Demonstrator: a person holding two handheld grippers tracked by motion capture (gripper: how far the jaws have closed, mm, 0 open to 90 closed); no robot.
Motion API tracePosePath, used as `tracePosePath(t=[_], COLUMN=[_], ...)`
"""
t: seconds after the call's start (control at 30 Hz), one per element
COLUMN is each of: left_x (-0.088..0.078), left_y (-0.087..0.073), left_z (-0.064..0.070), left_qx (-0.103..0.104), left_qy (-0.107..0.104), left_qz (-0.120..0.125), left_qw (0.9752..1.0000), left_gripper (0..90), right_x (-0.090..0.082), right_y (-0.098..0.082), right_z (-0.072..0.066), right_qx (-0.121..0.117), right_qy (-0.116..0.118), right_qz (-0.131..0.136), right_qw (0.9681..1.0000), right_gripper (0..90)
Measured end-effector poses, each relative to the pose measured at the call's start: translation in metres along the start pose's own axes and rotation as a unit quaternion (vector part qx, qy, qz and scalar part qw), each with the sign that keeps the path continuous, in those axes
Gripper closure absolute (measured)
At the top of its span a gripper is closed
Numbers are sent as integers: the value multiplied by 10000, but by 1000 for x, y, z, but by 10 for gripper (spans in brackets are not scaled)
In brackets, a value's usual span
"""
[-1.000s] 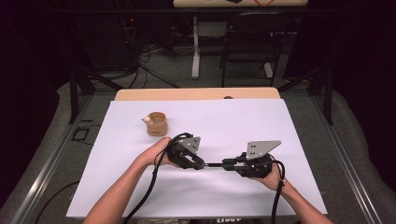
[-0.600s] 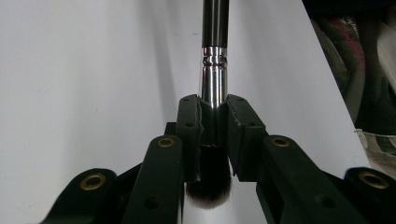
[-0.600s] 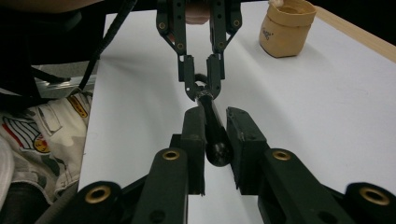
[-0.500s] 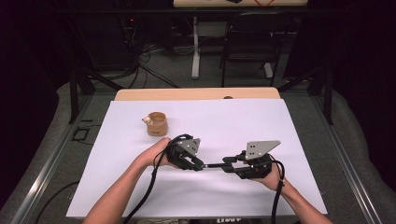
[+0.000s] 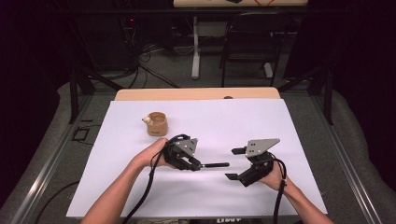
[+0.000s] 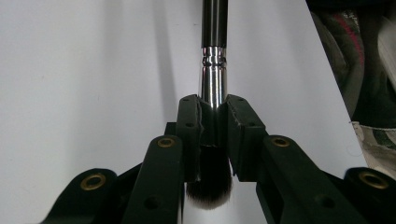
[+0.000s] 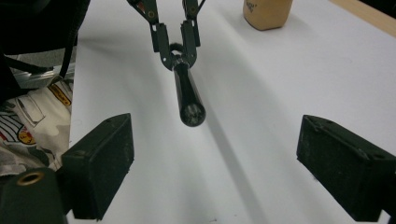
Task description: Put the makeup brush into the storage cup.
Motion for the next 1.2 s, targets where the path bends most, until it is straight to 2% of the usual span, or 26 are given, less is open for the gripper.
tracePosePath(t=[0.23,0.27,0.33,0.57,0.67,0.83,1.03,1.2], left_x=[-1,-2,-1,-9,-10,-10,-10,-10], left_y=[-2,-1,-1,2,1,0,0,0], left_z=[1,1,1,-1,-1,-3,-4,-6], left_qx=[-78,-96,-126,-148,-224,-269,-311,-327], left_qy=[44,-5,37,89,140,164,173,192], left_qz=[-154,-216,-314,-530,-657,-791,-871,-941], left_qw=[9998,9997,9994,9984,9975,9964,9956,9948], left_gripper=[764,763,763,763,763,763,763,763], right_x=[1,2,3,5,7,14,25,36], right_y=[-1,0,1,11,18,31,45,55], right_z=[2,2,3,6,7,11,10,9], right_qx=[-16,-31,-48,-190,-304,-496,-763,-1030], right_qy=[-57,-91,-96,-159,-156,-123,-43,9], right_qz=[-371,-417,-522,-855,-1049,-1427,-1753,-2056], right_qw=[9993,9991,9986,9960,9939,9884,9815,9732], right_gripper=[36,31,12,0,0,0,0,0])
Point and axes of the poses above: each handheld gripper's, and its own axes: x roughly forward along the jaws, y roughly out of its top, z roughly to its right, the point moved 1 cm from there along x, roughly forward along the jaws, and after that the axes turned 13 degrees about -y, right-handed, at the moved point
